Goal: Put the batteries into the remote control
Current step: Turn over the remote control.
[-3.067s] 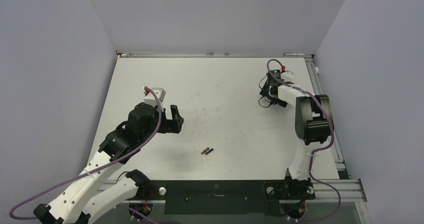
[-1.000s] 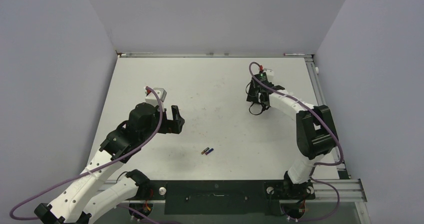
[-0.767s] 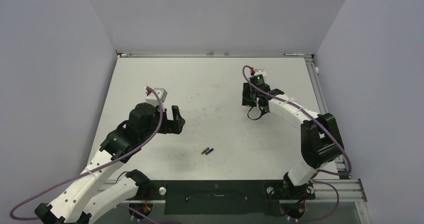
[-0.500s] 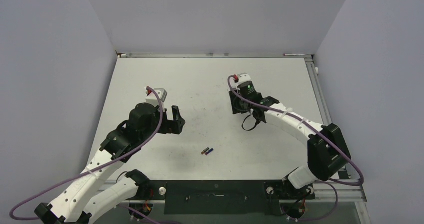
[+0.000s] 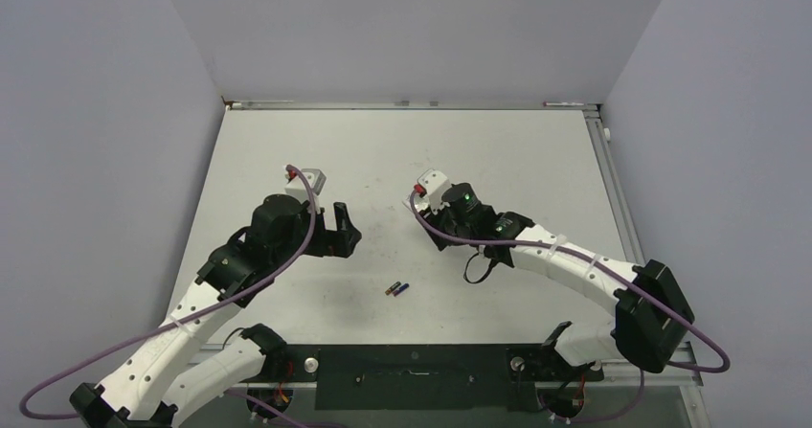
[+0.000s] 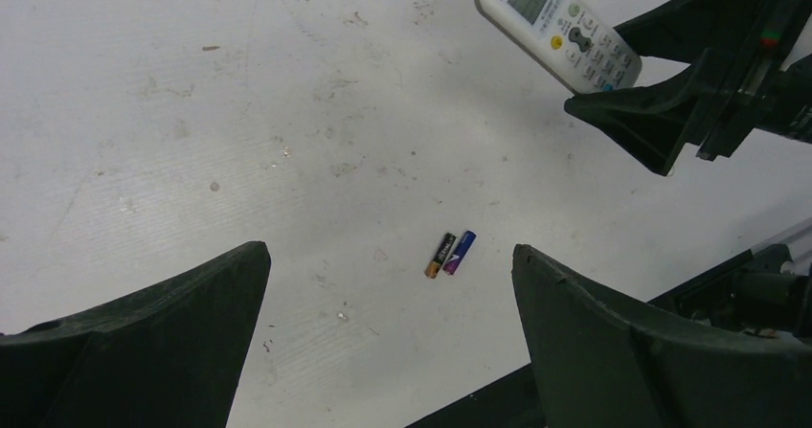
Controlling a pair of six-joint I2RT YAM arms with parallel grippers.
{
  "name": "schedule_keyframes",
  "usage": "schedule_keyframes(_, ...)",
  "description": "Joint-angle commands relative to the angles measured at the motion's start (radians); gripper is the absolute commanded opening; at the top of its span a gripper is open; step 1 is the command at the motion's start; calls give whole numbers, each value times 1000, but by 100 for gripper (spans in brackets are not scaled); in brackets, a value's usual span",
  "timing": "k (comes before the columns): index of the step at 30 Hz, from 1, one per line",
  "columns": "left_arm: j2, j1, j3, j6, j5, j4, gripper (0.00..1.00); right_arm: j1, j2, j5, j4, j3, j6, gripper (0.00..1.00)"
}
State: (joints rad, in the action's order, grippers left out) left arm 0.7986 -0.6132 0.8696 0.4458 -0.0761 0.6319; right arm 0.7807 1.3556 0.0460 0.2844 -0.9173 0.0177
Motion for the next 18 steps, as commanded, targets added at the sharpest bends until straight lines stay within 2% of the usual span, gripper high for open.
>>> schedule_keyframes(1,3,22,-7,44,113,-90,96,41,-76,-38,-60,25,110,8)
schedule_keyframes(6,18,120,-66,110,348,-159,96,85,-118,-38,-48,46,176,9)
schedule_keyframes(12,16,260,-175,209,647,-294,96,142,-171,-123,-35,70,236,9)
schedule_keyframes(18,8,300,-235,292,811,-396,96,204,-200,-191,-2,57,274,9)
